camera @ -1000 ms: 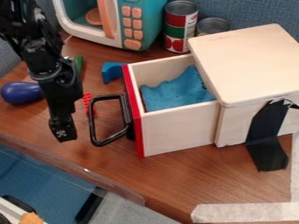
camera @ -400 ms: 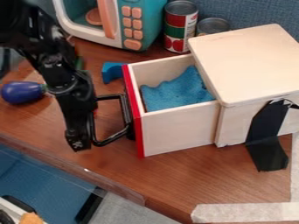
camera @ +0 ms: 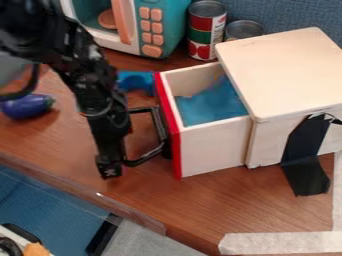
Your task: Closed the draw
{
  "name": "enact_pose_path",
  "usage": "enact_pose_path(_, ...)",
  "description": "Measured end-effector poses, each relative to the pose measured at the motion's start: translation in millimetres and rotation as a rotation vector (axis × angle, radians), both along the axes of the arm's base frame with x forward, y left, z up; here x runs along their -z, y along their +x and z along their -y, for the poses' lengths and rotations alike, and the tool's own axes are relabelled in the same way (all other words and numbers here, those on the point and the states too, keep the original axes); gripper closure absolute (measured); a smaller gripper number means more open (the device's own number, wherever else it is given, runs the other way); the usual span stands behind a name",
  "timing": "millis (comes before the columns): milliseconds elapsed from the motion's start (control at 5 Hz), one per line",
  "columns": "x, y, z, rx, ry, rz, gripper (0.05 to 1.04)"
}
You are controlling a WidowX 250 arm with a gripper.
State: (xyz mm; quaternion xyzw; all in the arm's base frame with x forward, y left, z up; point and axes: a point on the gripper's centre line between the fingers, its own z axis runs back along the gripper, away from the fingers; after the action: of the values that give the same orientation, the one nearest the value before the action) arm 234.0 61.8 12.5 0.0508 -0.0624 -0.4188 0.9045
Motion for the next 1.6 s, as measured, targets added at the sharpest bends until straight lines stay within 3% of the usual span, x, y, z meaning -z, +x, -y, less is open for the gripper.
enact_pose_path(800, 3.3, 57, 53, -0.022, -0.017, 0.041, 0.084)
enact_pose_path(1600, 4.3, 75, 68, -0.034, -0.036, 0.042, 0.083)
